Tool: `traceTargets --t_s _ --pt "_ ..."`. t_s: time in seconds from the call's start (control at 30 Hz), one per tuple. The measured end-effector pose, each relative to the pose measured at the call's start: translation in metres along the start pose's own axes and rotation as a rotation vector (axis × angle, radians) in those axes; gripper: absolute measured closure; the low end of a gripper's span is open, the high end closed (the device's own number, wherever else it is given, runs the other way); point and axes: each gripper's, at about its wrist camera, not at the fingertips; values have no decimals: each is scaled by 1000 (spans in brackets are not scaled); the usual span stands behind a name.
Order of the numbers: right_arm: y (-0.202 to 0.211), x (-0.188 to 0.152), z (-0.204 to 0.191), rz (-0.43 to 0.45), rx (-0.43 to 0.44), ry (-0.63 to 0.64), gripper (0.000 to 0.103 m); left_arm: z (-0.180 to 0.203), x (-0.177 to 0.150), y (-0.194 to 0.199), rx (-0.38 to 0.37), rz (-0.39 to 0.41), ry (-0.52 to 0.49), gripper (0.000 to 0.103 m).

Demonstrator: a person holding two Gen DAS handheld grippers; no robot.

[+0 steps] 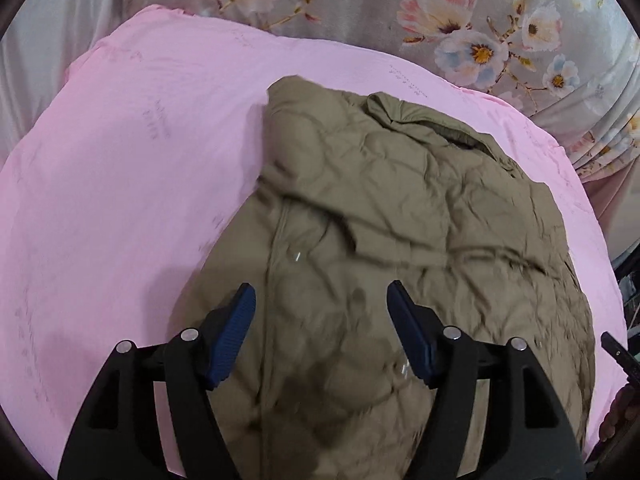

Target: Fold large clothes

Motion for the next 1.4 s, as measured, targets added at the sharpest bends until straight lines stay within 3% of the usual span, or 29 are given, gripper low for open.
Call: traceTargets --t_s 0.23,0.33,0.47,0.53,0.63,0.73,0.83,0.87,0.97,1.03,1.13,1.27,1.4 --pt "42 -79 15 -20 126 -165 36 -35 -83 50 -82 -49 32 36" --pt "42 -101 6 -45 200 -193 36 -37 -109 68 -61 -49 32 30" --pt "39 -121 -11 -63 231 -153 35 -54 -128 69 -40 -90 115 29" --pt "38 -125 -16 -47 231 -142 35 -66 -137 65 -96 -131 188 29" --pt "37 -125 -14 -31 271 -178 35 -68 -142 71 -144 -121 233 29" --pt "37 -124 -11 -12 304 -208 34 -62 -147 70 -269 -156 277 29" --pt "36 -125 -11 5 316 -217 34 -56 -152 67 -284 -158 306 31" --pt "37 -125 -11 11 317 -216 35 -55 -153 67 -279 -154 309 33" --pt "37 -127 -14 18 302 -197 55 -50 -154 69 -250 -157 289 63" --pt "41 -128 -14 41 313 -194 81 -52 -154 72 -238 -154 270 85" --pt "59 -127 -17 109 348 -162 92 -58 -150 91 -258 -114 273 94" --pt "98 -118 -36 196 372 -57 95 -57 -139 137 -277 -18 235 96" --pt "155 -104 -66 323 416 59 96 -56 -125 208 -309 131 172 97"
Point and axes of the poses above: each gripper's, at about its wrist camera, not at the fingertips, and y roughly against the way its jaws point, z to its right, x to its top, and after that the axes turned 13 degrees about x, right-handed
